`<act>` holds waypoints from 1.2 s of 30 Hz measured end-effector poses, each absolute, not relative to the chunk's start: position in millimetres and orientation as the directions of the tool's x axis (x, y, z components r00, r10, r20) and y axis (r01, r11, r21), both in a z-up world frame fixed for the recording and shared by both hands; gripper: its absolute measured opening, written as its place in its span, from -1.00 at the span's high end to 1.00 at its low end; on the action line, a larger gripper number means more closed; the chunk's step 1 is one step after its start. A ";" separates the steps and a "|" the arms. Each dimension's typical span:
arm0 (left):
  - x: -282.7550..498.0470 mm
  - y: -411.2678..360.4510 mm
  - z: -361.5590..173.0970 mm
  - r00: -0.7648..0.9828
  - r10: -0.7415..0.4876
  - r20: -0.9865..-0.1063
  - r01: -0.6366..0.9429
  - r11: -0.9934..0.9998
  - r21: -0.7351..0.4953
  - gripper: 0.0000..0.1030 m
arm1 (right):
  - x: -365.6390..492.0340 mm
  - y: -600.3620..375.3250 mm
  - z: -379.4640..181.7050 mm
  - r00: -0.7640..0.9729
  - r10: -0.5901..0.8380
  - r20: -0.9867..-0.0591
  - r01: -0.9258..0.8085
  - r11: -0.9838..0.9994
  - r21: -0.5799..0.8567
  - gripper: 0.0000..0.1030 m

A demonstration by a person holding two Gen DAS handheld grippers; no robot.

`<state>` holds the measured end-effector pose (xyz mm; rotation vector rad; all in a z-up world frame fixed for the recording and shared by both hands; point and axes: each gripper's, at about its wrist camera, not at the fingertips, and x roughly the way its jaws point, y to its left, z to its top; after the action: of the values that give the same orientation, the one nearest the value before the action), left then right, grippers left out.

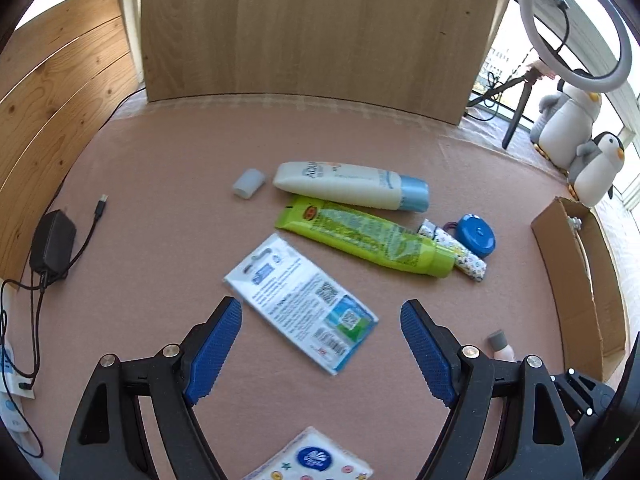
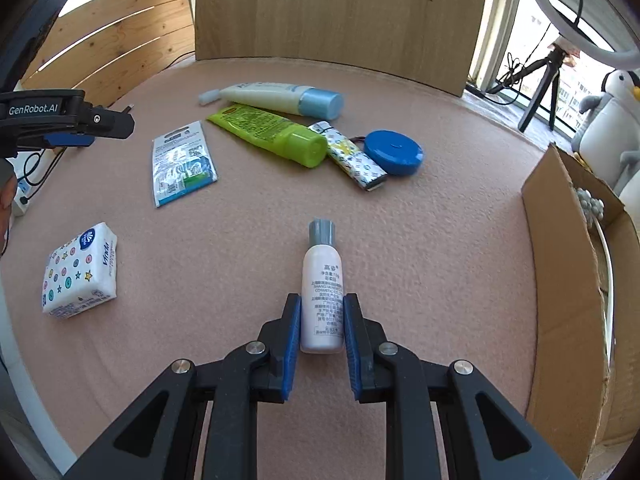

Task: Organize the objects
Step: 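Grasp the small white lotion bottle with the right tool, then grasp the blue tape measure's cord with the left tool while right tool holds the bottle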

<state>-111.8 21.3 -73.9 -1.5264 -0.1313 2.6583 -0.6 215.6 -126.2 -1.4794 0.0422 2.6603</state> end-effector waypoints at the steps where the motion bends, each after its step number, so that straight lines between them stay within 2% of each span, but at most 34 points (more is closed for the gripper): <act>1: -120.8 38.7 -74.7 -0.500 0.101 -0.860 -0.043 -0.995 -0.092 -0.67 | 5.2 220.0 -126.3 -0.523 0.074 -0.849 -0.110 -0.994 -0.018 0.64; 4: -154.2 83.5 -81.1 -0.497 0.086 -0.864 -0.087 -0.995 -0.049 -0.67 | 21.1 229.3 -126.4 -0.528 0.078 -0.846 -0.139 -0.990 -0.005 0.64; 7: -188.1 118.6 -100.9 -0.473 0.011 -0.881 -0.125 -0.991 0.055 -0.67 | 34.6 234.6 -126.2 -0.538 0.077 -0.839 -0.167 -0.986 0.017 0.64; 12: -222.7 144.0 -119.5 -0.482 -0.071 -0.873 -0.180 -0.968 0.178 -0.69 | 45.1 237.2 -126.4 -0.547 0.075 -0.834 -0.191 -0.981 0.038 0.64; 18: -222.6 166.1 -121.8 -0.438 0.074 -0.896 -0.405 -0.906 0.123 -0.65 | 50.2 239.8 -127.5 -0.550 0.068 -0.832 -0.196 -0.979 0.050 0.64; 20: -219.0 171.0 -126.3 -0.438 0.077 -0.896 -0.441 -0.887 0.139 -0.59 | 51.1 240.3 -127.9 -0.550 0.065 -0.833 -0.193 -0.980 0.051 0.64; 23: -220.2 168.7 -126.4 -0.430 0.122 -0.895 -0.456 -0.885 0.099 -0.50 | 50.6 241.0 -128.3 -0.549 0.063 -0.833 -0.190 -0.980 0.051 0.64; 26: -220.8 163.3 -126.7 -0.386 0.202 -0.900 -0.488 -0.872 0.014 -0.20 | 50.0 241.5 -128.7 -0.550 0.059 -0.833 -0.188 -0.981 0.054 0.64; 29: -211.6 161.3 -125.8 -0.378 0.230 -0.897 -0.531 -0.847 0.007 0.06 | 49.8 241.8 -128.7 -0.550 0.058 -0.833 -0.187 -0.981 0.055 0.64; 32: -211.5 164.9 -124.5 -0.350 0.244 -0.905 -0.549 -0.836 -0.013 0.47 | 50.5 242.4 -129.2 -0.554 0.055 -0.830 -0.190 -0.980 0.061 0.63; 33: -211.0 166.3 -123.7 -0.344 0.246 -0.906 -0.553 -0.833 -0.016 0.70 | 50.8 241.9 -129.2 -0.555 0.055 -0.830 -0.190 -0.980 0.062 0.63; 34: -211.2 167.7 -123.6 -0.339 0.250 -0.907 -0.556 -0.831 -0.021 0.84 | 50.6 241.8 -129.2 -0.556 0.055 -0.830 -0.190 -0.980 0.062 0.63; 36: -213.9 168.3 -123.9 -0.325 0.267 -0.907 -0.551 -0.833 -0.047 0.91 | 50.6 241.2 -129.3 -0.556 0.056 -0.830 -0.191 -0.980 0.062 0.64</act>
<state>-213.9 168.3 -123.9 -1.4176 0.3701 2.1793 50.6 241.2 -129.3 -1.4026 0.2176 2.6445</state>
